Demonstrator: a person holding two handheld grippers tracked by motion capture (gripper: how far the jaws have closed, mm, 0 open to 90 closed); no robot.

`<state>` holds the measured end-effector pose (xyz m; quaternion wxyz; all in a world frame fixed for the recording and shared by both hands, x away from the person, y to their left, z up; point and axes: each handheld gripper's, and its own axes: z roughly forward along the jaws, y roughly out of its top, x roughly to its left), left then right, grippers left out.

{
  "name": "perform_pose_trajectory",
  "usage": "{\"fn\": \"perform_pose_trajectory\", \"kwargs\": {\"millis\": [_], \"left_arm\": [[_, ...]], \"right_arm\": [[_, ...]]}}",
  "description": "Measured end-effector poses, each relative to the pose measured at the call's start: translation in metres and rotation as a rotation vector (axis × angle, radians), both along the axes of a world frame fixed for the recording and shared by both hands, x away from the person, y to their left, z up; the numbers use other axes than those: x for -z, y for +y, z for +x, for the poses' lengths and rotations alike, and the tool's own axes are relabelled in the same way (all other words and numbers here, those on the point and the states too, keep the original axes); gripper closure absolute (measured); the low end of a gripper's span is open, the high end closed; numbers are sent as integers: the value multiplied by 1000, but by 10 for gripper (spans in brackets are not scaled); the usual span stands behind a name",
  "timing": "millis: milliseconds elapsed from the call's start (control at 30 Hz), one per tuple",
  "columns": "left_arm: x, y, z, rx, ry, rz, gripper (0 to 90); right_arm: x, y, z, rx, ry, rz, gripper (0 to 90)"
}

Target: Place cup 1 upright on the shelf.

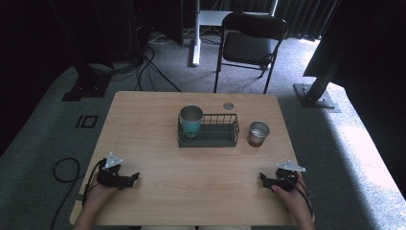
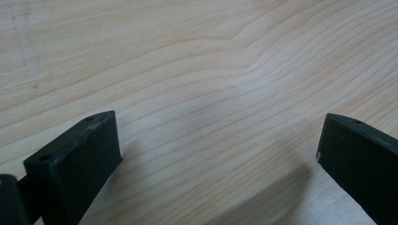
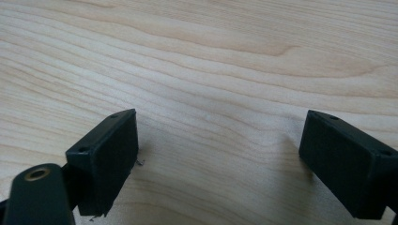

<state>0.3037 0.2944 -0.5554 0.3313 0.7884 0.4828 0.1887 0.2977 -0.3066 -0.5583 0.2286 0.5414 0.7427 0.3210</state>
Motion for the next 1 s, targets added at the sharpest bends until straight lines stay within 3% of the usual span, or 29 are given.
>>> {"fn": "perform_pose_trajectory", "kwargs": {"millis": [333,467,567,1000], "left_arm": [[0,7,-6,-58,12,-10,7],[1,8,-8,-100,9,37,6],[1,8,-9,-125,10,37,7],[1,8,-10,-131,10,37,7]], "right_arm": [[0,0,0,-1,0,0,117],[0,0,0,-1,0,0,117],[0,0,0,0,0,0,117],[0,0,0,-5,1,1,116]]}}
